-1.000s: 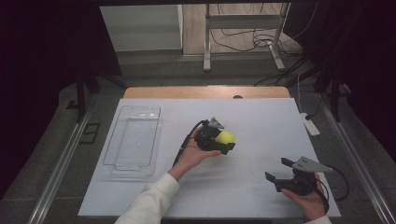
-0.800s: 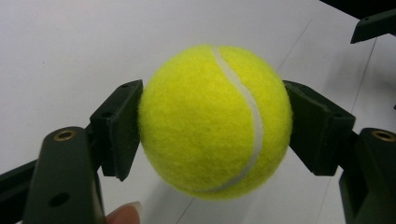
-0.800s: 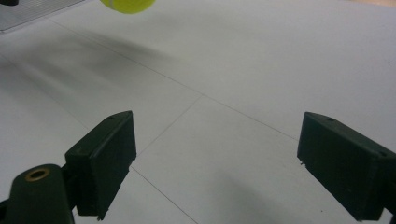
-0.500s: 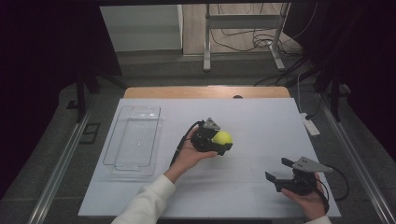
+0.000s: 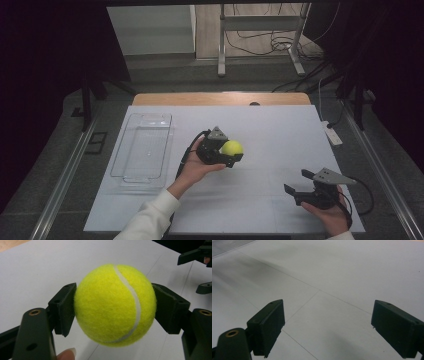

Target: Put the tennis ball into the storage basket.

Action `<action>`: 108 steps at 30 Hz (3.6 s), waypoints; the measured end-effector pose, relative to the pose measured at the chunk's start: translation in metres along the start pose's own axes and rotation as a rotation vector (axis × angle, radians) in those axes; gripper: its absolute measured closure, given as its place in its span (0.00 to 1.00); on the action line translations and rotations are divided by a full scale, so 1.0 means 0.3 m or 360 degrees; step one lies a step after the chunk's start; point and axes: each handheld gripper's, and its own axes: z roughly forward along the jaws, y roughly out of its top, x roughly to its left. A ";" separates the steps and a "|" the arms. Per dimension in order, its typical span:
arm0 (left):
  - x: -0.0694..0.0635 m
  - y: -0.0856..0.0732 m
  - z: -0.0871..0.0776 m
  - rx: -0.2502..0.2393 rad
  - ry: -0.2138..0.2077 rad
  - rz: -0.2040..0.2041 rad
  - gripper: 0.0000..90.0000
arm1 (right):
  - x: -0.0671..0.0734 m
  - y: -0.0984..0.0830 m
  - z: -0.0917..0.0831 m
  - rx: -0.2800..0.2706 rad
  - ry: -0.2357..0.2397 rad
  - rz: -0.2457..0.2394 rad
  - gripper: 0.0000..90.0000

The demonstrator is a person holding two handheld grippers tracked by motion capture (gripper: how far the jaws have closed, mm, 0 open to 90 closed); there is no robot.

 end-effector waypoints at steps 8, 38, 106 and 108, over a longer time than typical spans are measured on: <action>0.006 -0.010 -0.047 -0.0044 0.0013 -0.0006 0.30 | 0.002 0.000 -0.004 -0.0005 0.0000 0.0002 0.14; 0.023 0.009 -0.148 -0.0190 0.0051 -0.0026 0.30 | 0.001 0.001 -0.002 -0.0001 0.0001 -0.0010 0.14; 0.136 0.019 -0.353 -0.0398 0.0261 -0.0117 0.30 | 0.002 0.002 -0.004 0.0001 -0.0007 -0.0016 0.14; 0.139 0.018 -0.355 -0.0401 0.0264 -0.0121 0.30 | 0.002 0.002 -0.003 -0.0002 -0.0003 -0.0014 0.14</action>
